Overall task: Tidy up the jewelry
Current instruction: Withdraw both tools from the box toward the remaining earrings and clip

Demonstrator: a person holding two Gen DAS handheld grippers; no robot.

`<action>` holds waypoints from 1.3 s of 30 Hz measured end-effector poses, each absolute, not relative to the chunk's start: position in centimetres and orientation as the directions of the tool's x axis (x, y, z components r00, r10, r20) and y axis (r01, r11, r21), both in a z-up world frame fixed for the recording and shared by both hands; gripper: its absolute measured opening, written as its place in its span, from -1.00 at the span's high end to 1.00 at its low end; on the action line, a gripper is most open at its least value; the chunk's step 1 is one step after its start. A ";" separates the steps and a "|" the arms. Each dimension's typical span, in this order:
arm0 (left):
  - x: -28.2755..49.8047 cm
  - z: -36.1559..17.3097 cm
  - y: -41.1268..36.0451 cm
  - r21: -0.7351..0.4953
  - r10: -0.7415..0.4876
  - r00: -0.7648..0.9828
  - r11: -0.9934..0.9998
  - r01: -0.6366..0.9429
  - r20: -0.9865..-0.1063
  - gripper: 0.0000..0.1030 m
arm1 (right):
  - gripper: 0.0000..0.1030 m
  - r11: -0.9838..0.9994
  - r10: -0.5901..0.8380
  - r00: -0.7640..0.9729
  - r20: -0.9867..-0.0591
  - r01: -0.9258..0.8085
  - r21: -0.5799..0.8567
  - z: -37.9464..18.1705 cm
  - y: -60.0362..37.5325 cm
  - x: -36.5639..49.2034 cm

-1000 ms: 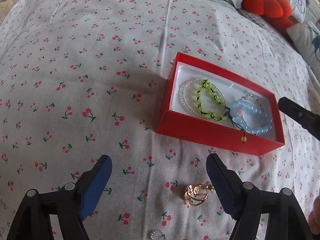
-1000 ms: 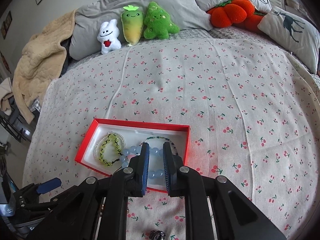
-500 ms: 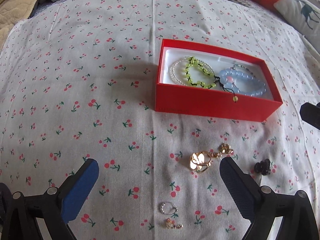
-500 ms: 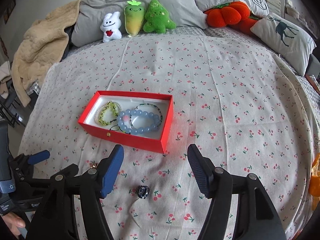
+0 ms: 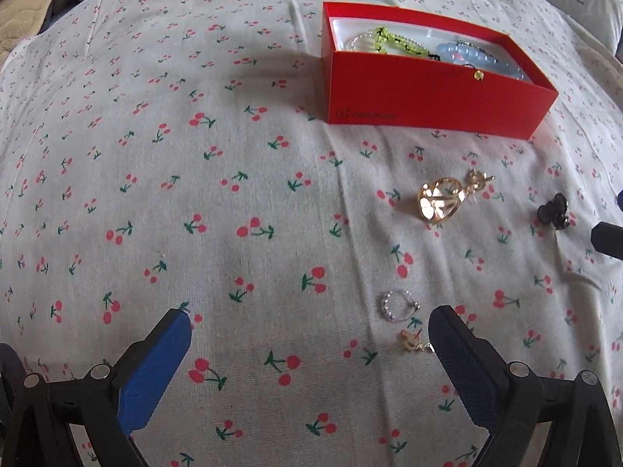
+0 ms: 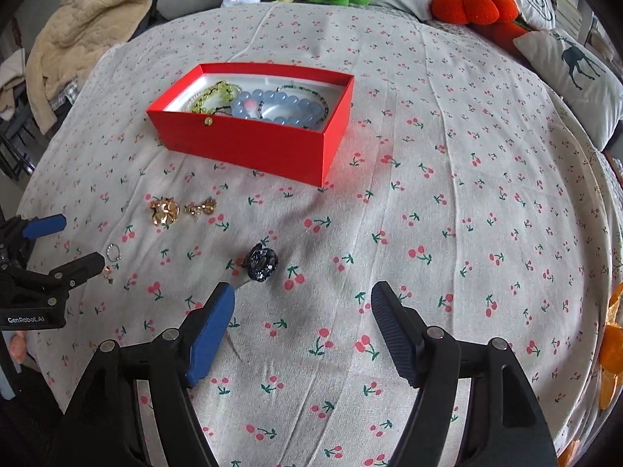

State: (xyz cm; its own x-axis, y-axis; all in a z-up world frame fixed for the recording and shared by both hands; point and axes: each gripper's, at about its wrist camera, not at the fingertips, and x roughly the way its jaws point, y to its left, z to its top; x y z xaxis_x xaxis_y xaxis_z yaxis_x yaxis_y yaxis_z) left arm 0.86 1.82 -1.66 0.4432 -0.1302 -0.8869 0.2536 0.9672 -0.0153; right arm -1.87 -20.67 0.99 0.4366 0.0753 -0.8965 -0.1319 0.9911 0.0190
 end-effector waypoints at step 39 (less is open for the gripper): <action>2.3 -4.2 -1.8 0.049 -0.130 0.495 0.942 0.333 -0.859 -1.00 | -0.59 0.981 0.068 0.505 -0.860 -0.191 -0.034 -2.8 -19.2 -1.0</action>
State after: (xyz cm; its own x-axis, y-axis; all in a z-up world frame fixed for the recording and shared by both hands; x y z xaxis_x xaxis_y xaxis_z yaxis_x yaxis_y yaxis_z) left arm 2.30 -1.85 -4.24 0.4946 -0.1304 -0.8593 0.3333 0.9416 0.0489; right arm -1.00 -19.15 -2.76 0.5054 0.0683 -0.8602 -0.1910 0.9810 -0.0343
